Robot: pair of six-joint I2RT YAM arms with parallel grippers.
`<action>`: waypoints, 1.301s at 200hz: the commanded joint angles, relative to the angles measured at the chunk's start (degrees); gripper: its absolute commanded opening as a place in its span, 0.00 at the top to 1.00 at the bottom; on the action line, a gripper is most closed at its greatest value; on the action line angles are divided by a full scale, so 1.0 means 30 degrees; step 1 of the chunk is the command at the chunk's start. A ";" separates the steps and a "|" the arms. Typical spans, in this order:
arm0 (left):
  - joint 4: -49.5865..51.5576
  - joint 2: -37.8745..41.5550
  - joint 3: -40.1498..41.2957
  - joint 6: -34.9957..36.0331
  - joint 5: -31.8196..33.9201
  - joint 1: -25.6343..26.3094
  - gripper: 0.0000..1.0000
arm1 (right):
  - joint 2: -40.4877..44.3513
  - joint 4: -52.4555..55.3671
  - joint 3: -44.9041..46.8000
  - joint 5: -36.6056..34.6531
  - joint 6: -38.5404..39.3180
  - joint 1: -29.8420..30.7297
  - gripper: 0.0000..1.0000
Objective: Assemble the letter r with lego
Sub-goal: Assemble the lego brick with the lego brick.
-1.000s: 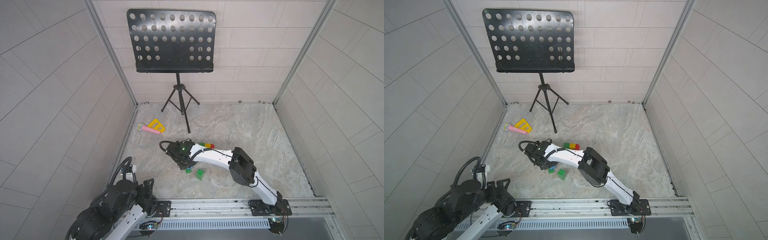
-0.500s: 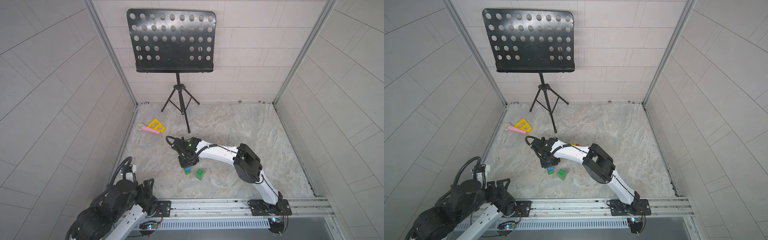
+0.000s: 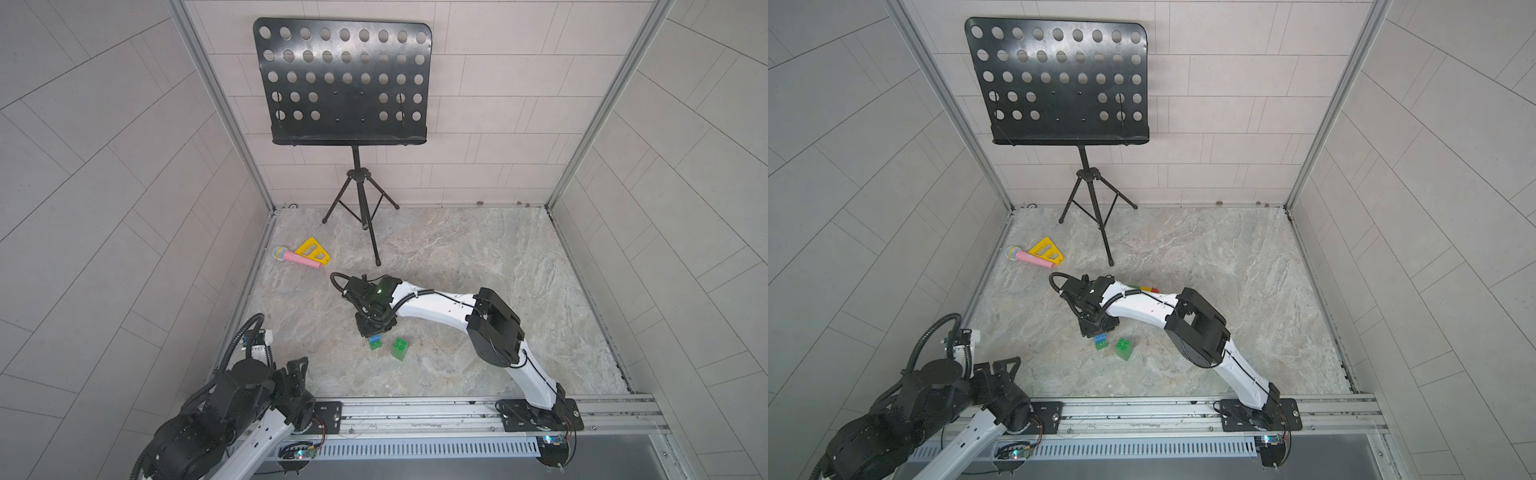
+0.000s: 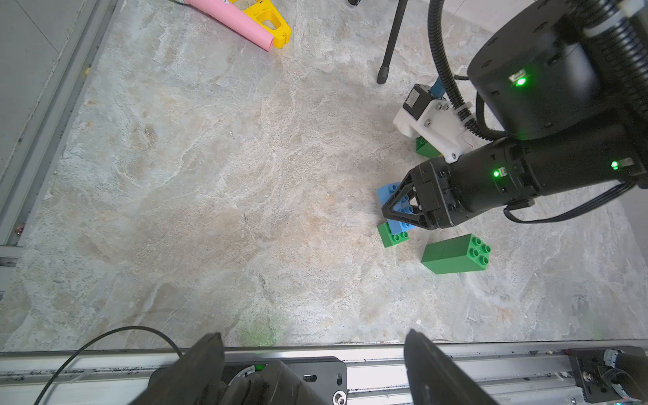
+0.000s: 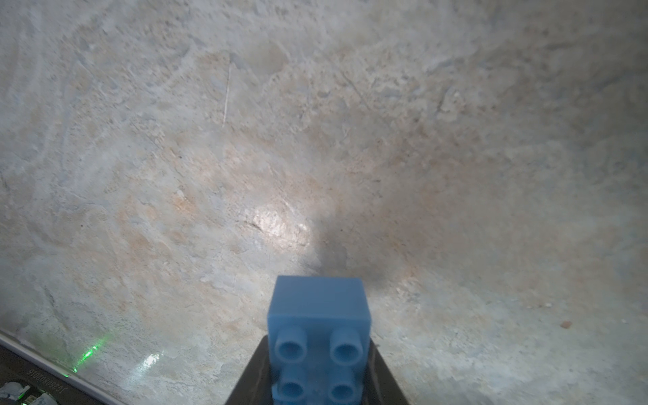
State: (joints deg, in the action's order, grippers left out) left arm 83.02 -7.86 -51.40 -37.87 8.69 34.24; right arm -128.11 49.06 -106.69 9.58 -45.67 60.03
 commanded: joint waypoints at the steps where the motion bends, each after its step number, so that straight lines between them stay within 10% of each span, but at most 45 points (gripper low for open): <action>1: 0.0060 -0.0190 0.0140 0.0142 0.0180 -0.0104 0.13 | -0.0255 0.0338 -0.0003 -0.0859 -0.0199 0.0279 1.00; 260: 0.0040 -0.0467 0.0140 0.0201 0.0122 -0.0089 0.12 | -0.1775 -0.0481 0.2671 -0.5039 -0.1056 0.1328 1.00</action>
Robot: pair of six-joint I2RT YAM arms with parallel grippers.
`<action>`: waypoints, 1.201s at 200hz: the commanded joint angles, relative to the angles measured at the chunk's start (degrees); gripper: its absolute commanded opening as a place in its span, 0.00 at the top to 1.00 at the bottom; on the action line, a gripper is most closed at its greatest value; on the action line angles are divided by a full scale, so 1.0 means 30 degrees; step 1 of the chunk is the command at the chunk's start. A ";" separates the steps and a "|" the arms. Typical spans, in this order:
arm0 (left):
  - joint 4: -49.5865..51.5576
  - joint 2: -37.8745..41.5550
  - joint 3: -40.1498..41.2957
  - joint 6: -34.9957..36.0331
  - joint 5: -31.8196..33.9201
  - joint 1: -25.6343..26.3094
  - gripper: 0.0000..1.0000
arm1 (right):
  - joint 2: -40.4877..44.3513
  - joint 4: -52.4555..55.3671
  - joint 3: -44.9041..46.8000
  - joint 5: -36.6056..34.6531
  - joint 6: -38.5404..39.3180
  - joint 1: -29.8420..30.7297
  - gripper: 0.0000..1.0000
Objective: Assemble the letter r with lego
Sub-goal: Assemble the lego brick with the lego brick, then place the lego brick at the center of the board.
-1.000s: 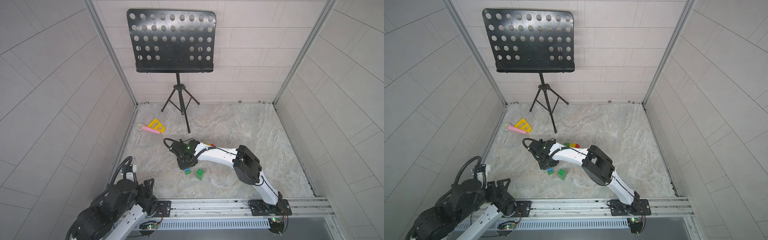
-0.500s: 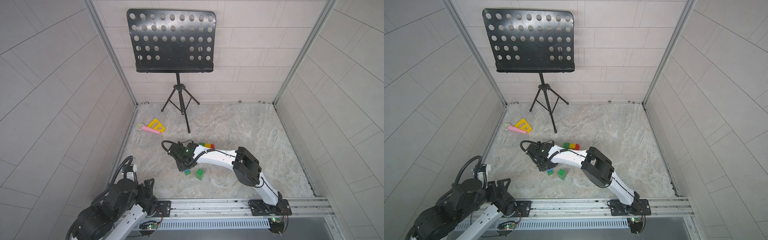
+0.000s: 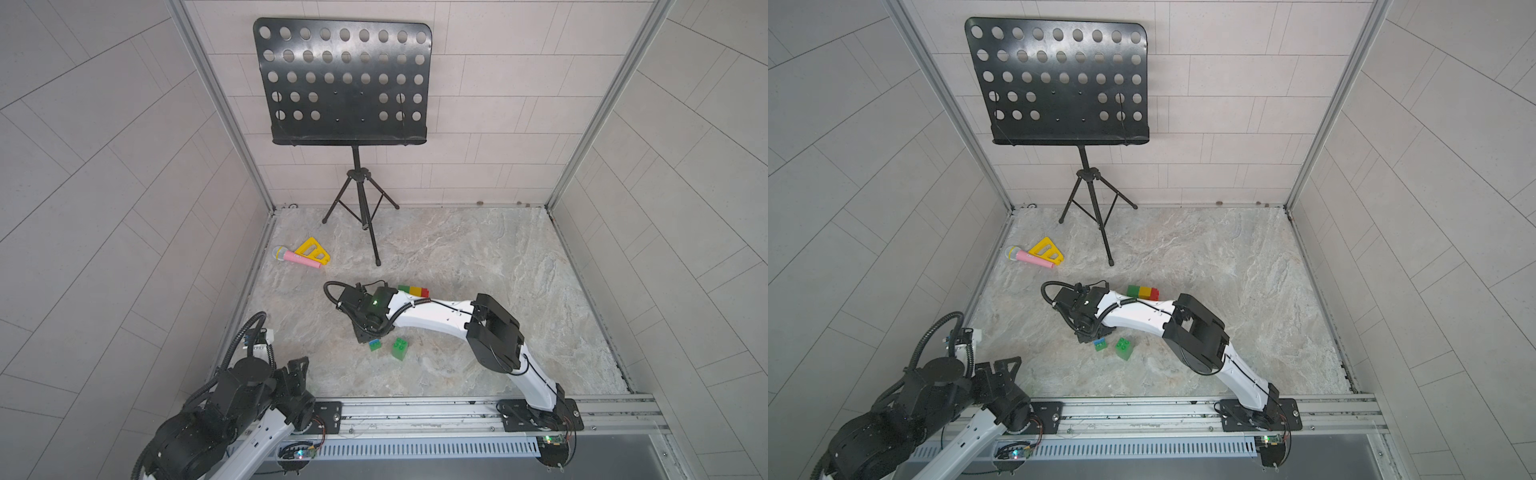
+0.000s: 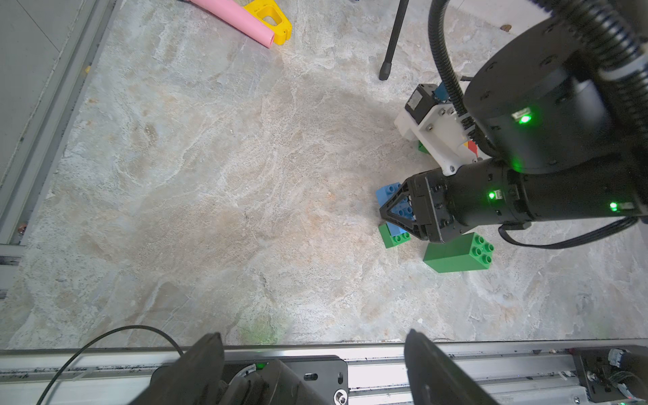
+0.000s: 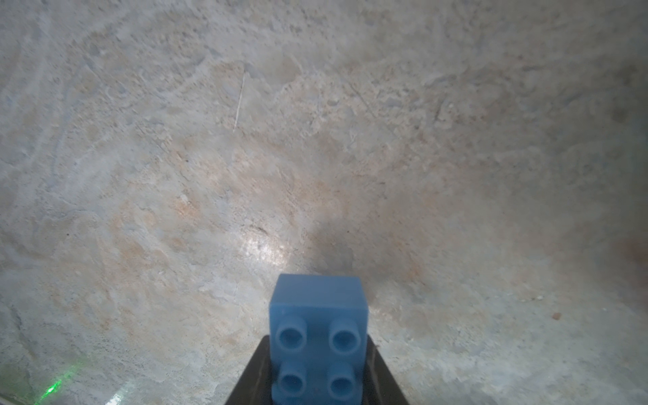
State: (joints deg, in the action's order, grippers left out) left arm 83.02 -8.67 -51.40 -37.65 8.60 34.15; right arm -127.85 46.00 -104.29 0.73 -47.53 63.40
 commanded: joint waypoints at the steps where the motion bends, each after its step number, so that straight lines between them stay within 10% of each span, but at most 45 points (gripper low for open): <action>1: 0.0026 -0.0192 0.0140 0.0128 0.0151 -0.0068 0.12 | -0.1859 0.0513 0.1895 -0.2162 -0.0456 0.0231 1.00; 240: -0.0027 -0.0744 0.0167 0.0320 0.0034 -0.0197 0.12 | 0.0120 -0.0131 0.2409 -0.2653 0.0618 0.0213 1.00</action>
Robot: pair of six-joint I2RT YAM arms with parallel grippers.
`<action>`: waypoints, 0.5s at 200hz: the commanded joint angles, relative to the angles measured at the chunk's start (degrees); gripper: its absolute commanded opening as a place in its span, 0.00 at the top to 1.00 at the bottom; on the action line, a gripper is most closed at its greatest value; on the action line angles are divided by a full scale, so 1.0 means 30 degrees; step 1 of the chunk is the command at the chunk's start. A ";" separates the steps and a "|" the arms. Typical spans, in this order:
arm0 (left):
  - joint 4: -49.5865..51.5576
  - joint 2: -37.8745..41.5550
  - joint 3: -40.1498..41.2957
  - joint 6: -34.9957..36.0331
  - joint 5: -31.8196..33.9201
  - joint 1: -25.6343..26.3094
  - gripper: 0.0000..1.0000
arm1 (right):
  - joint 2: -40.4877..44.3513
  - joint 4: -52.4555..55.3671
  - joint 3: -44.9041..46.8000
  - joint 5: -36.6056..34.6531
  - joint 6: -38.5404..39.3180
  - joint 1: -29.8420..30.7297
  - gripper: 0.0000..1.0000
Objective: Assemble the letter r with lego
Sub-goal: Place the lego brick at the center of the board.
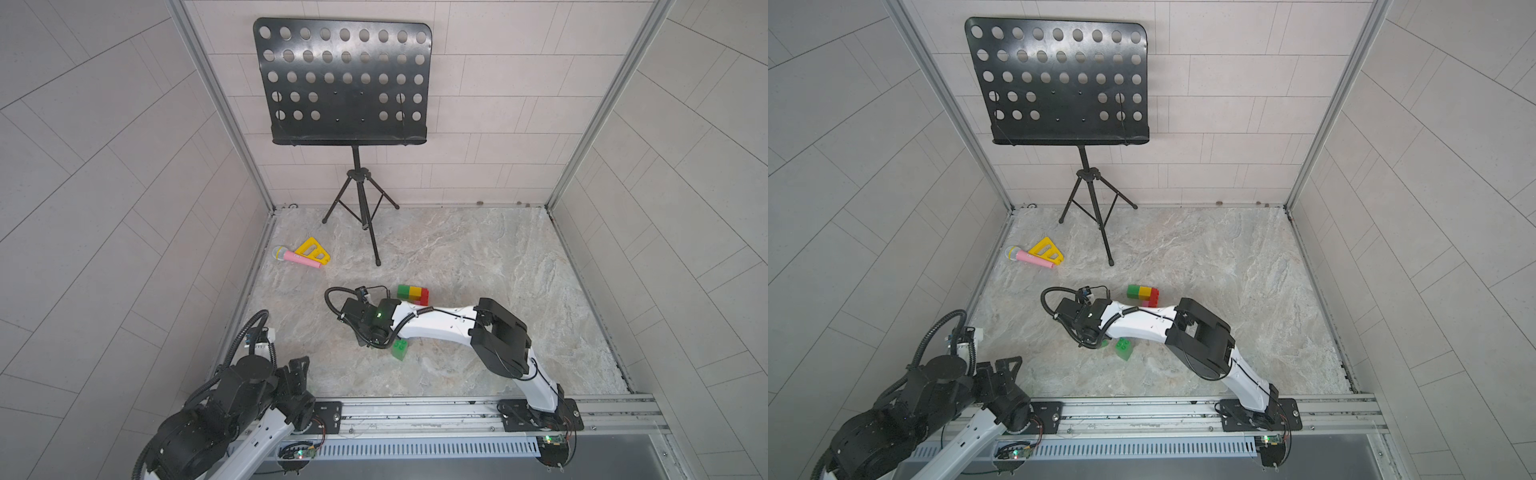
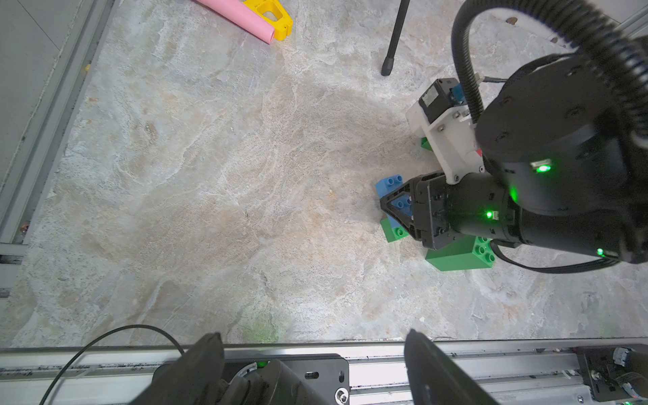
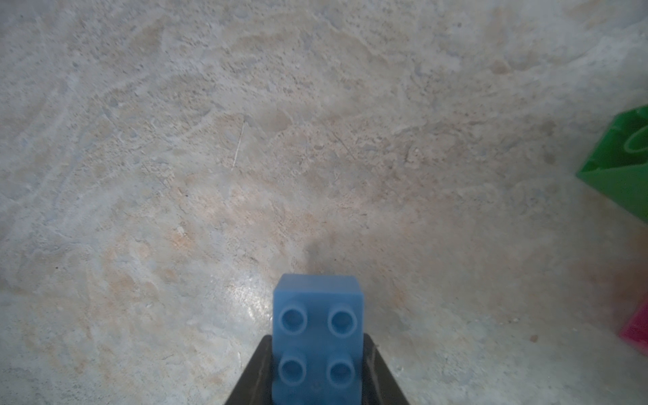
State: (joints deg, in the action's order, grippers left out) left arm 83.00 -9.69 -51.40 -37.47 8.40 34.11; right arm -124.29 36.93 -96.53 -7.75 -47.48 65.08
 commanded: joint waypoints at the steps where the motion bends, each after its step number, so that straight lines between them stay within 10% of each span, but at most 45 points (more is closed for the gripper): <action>1: -0.0016 -0.0402 0.0168 0.0268 0.0099 -0.0180 0.12 | -0.1059 0.2938 -0.0245 0.0221 0.0628 -0.0357 1.00; 100: -0.0084 -0.1138 0.0145 0.0391 -0.0011 -0.0312 0.12 | 0.3311 0.6610 -0.3289 0.2326 0.2716 -0.2664 1.00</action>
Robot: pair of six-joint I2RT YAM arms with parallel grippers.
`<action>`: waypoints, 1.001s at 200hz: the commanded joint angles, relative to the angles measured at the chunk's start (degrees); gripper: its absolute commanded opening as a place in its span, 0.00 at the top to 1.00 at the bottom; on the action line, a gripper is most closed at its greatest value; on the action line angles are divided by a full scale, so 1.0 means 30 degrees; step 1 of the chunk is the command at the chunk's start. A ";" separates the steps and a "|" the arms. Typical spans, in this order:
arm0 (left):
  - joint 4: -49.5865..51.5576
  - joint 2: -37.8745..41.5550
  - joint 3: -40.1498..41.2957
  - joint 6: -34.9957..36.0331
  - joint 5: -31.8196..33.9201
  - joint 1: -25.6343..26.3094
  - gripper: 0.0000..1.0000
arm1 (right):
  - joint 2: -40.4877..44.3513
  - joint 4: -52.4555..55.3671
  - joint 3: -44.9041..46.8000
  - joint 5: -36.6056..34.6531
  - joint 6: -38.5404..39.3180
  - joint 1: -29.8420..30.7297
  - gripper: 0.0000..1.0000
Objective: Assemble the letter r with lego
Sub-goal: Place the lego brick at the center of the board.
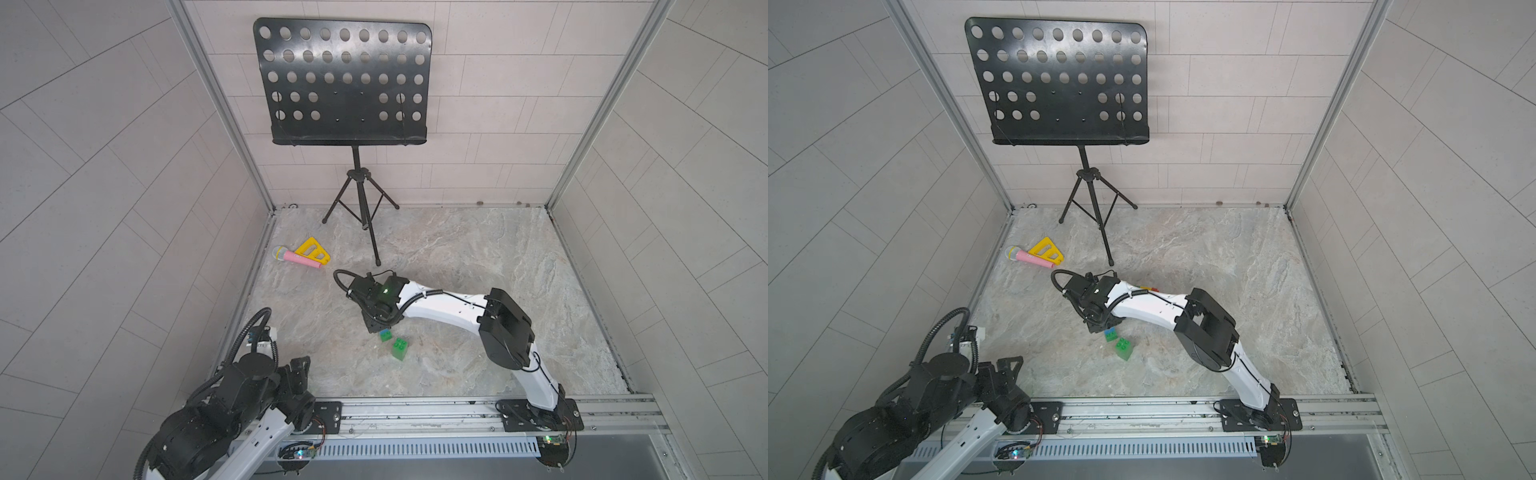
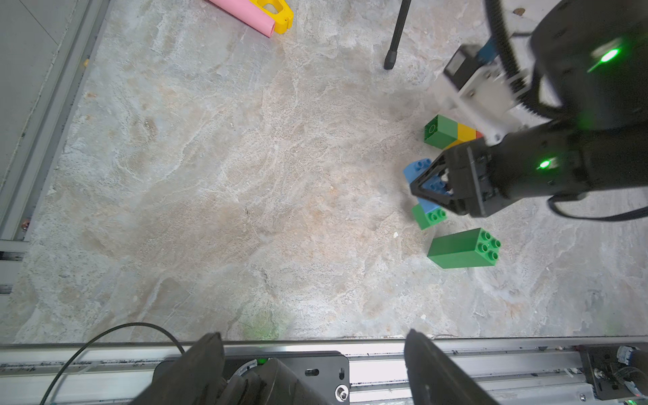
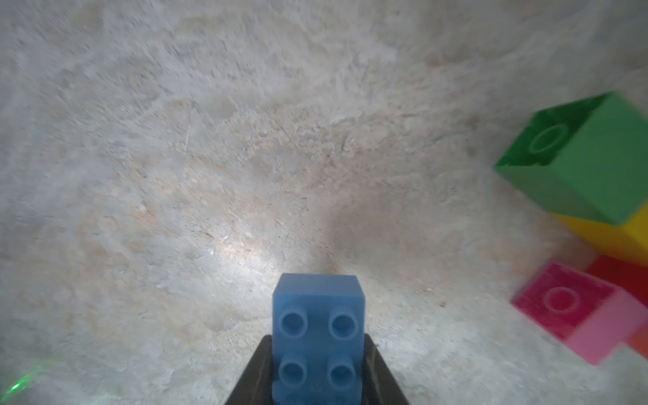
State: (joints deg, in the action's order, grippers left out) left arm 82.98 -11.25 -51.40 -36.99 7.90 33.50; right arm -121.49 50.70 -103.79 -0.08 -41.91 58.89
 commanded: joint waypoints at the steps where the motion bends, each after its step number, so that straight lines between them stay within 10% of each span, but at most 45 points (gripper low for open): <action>1: -0.0070 -0.0648 0.0142 0.0231 0.0168 -0.0114 0.12 | 0.2454 0.2038 -0.0832 -0.0264 0.0896 -0.0654 1.00; 69: 0.0053 -0.2276 0.0128 -0.0122 0.0328 -0.0114 0.12 | 0.8047 0.0455 0.7105 -0.1409 0.5612 -0.2839 1.00; 124: 0.0055 -0.2648 0.0137 -0.0188 0.0380 -0.0147 0.13 | 1.1283 -0.4335 1.5466 -0.0257 0.4729 -0.2854 1.00; 177: -0.0004 -0.3273 0.0161 0.0024 0.0247 -0.0139 0.13 | 0.8752 -0.5954 1.5982 -0.0337 0.4920 -0.2892 1.00; 200: -0.0027 -0.3266 0.0160 0.0052 0.0209 -0.0171 0.13 | 0.7968 -0.5330 1.5094 -0.0517 0.4899 -0.2877 0.84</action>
State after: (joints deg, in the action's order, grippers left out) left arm 82.91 -20.73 -51.40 -37.21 7.92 33.47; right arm -94.48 35.35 -57.17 -0.54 -27.42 50.19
